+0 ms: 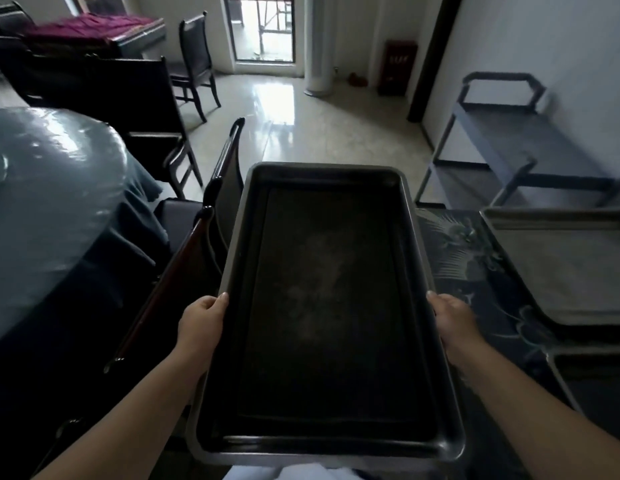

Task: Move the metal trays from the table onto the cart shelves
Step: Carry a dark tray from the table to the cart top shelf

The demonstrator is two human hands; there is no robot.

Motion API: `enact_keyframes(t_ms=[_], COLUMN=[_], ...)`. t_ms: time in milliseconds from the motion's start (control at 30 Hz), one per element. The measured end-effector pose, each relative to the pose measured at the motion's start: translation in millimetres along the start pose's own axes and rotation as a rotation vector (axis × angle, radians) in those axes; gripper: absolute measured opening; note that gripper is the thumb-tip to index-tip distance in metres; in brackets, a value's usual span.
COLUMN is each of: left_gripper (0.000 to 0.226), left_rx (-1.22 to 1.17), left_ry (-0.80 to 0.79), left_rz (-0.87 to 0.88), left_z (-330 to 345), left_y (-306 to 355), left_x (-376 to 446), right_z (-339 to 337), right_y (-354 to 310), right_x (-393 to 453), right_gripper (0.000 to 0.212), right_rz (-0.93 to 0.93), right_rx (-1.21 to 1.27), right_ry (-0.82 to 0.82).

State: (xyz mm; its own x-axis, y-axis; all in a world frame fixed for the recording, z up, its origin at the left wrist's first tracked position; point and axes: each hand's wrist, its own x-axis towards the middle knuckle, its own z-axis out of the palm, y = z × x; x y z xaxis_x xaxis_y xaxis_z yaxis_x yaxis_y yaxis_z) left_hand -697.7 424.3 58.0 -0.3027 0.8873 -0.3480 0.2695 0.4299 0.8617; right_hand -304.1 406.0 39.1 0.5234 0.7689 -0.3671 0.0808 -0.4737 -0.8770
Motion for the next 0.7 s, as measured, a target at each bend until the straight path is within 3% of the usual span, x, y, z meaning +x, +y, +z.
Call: enact_keyframes(t_ms=[367, 700], left_gripper=[0.039, 0.037], left_rx=[0.011, -0.031], left_ry=[0.056, -0.059], left_rz=[-0.031, 0.013], left_z=[33.9, 77.4], left_y=[35.6, 113.4], left_x=[63.5, 239.6], right_z=[25.9, 87.0], right_y=[-32.6, -100.5], right_x=[101.0, 241.8], right_gripper=[0.037, 0.035], right_rz=[0.011, -0.002], right_rx=[0.011, 0.059], right_ry=[-0.063, 0.004])
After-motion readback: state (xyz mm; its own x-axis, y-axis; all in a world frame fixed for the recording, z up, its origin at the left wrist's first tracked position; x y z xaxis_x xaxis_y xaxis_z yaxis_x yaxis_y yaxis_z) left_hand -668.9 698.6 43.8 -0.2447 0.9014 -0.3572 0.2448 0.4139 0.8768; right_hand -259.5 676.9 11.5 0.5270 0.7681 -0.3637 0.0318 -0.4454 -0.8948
